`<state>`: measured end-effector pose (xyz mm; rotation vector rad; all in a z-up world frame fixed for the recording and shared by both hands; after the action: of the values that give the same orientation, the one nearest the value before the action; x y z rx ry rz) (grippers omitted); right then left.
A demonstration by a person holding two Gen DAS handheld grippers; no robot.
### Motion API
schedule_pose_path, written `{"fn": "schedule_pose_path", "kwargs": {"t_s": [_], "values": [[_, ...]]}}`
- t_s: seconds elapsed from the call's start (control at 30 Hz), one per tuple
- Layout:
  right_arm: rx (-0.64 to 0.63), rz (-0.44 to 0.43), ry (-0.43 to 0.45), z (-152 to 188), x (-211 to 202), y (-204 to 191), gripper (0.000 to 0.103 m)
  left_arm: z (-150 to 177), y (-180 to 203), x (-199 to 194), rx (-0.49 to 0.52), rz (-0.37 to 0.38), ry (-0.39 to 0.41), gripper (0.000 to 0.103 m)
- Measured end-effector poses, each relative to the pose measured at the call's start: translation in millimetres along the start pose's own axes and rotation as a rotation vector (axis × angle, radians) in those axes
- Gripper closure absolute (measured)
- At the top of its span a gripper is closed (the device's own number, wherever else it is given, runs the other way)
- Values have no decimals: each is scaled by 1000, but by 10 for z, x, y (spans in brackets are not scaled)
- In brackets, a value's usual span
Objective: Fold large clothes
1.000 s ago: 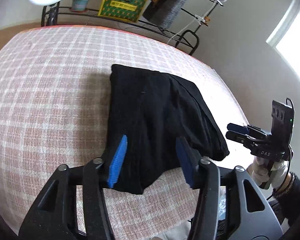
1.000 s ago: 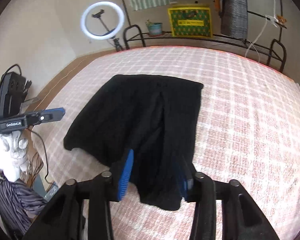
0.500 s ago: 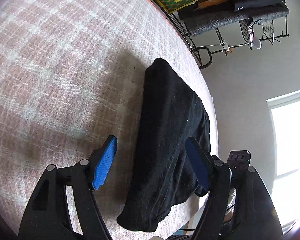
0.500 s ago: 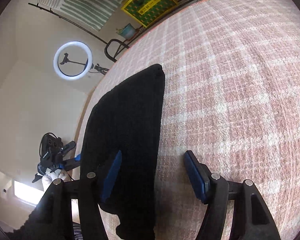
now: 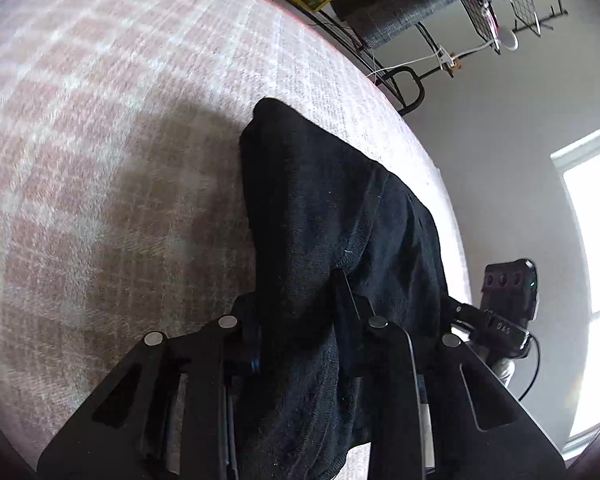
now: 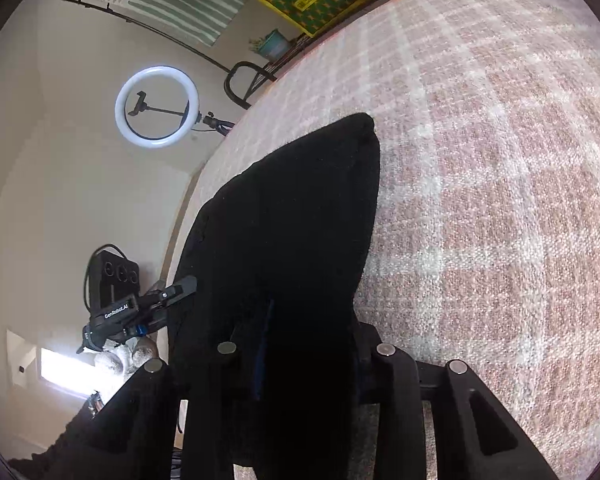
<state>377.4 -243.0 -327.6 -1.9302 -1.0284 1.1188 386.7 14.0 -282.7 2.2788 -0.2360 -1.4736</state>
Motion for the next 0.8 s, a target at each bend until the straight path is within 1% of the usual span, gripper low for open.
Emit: {"fn": "schedule_pose_path", "kwargs": {"t_s": [0.03, 0.1, 0.17, 0.23, 0.27, 0.3, 0.37, 0.43, 0.53, 0.57, 0.6, 0.63, 0.67, 0.7, 0.73, 0.77, 0.8], "values": [[-19, 21, -4, -17, -9, -20, 76, 20, 60, -54, 29, -21, 22, 79], [-58, 75, -10, -20, -14, -104, 78, 42, 153, -130, 50, -37, 48, 81], [-99, 125, -13, -27, -32, -202, 80, 68, 237, -216, 60, -40, 68, 81], [-138, 158, -13, -31, -68, -330, 83, 99, 311, -313, 73, -34, 83, 82], [-160, 171, -11, -35, -94, -405, 87, 106, 358, -360, 83, -33, 91, 82], [-175, 182, -7, -42, -134, -461, 94, 69, 426, -389, 92, -32, 98, 82], [-190, 187, -1, -52, -230, -553, 97, 91, 540, -454, 109, -24, 109, 83], [-197, 177, -5, -42, -303, -602, 97, 115, 626, -487, 141, -26, 119, 83], [-188, 161, -21, -2, -309, -536, 96, 105, 623, -375, 128, -38, 98, 83], [-171, 175, -15, 3, -305, -458, 94, 96, 572, -328, 121, -54, 93, 83], [-149, 176, -9, 3, -294, -367, 90, 95, 503, -293, 106, -67, 90, 83], [-124, 180, -5, 15, -280, -274, 88, 80, 440, -256, 86, -67, 81, 83], [-97, 183, -6, 24, -263, -175, 75, 72, 376, -229, 70, -69, 72, 83], [-71, 194, -7, 34, -248, -79, 56, 61, 329, -208, 60, -71, 67, 83], [-55, 204, -3, 46, -243, -6, 51, 59, 293, -191, 56, -72, 63, 83], [-47, 189, -1, 54, -237, 40, 48, 71, 270, -171, 60, -76, 61, 83], [-40, 163, 10, 48, -236, 62, 47, 75, 264, -157, 66, -81, 61, 83]]}}
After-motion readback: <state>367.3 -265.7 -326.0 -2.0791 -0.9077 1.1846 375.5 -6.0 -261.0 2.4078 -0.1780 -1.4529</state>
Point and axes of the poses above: each gripper's, at about its wrist camera, not at the fingertips, and x roughly the way its jaws point, y to its right, z to its underside, the point moved 5 cm from there along x, roughly the way its jaws point, and after that the axes turned 15 degrees about -z, right-handed, at the moved point
